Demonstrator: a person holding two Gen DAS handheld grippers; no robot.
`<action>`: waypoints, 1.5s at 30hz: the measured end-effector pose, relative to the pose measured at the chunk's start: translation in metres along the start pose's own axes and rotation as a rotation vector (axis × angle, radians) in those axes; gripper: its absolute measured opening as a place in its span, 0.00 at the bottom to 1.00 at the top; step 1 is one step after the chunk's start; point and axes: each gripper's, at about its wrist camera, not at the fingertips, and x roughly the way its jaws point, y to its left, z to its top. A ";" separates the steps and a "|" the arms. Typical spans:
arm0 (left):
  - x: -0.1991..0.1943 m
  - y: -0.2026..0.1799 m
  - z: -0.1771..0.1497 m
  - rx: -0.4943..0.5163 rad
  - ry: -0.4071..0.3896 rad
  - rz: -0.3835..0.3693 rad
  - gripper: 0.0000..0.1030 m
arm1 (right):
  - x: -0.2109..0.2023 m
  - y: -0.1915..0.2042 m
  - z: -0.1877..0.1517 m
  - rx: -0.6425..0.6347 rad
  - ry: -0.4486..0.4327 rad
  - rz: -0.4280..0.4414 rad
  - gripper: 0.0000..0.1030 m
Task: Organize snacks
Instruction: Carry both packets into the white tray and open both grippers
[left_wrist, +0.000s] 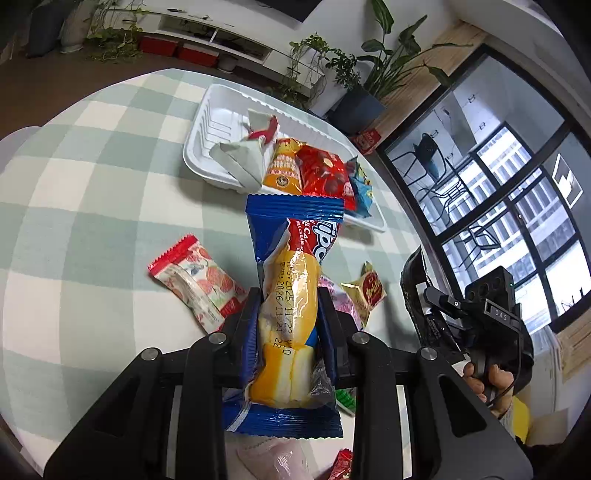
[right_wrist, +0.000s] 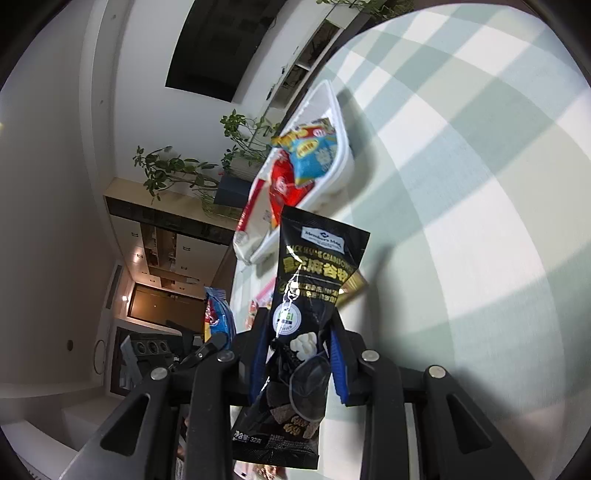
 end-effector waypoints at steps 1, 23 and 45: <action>-0.001 0.001 0.003 -0.008 -0.003 -0.002 0.26 | 0.001 0.003 0.003 -0.008 -0.002 -0.003 0.31; -0.004 0.000 0.094 0.046 -0.067 0.059 0.26 | 0.045 0.049 0.094 -0.132 -0.024 -0.021 0.31; 0.069 0.016 0.167 0.108 -0.010 0.189 0.26 | 0.120 0.065 0.153 -0.316 0.007 -0.205 0.32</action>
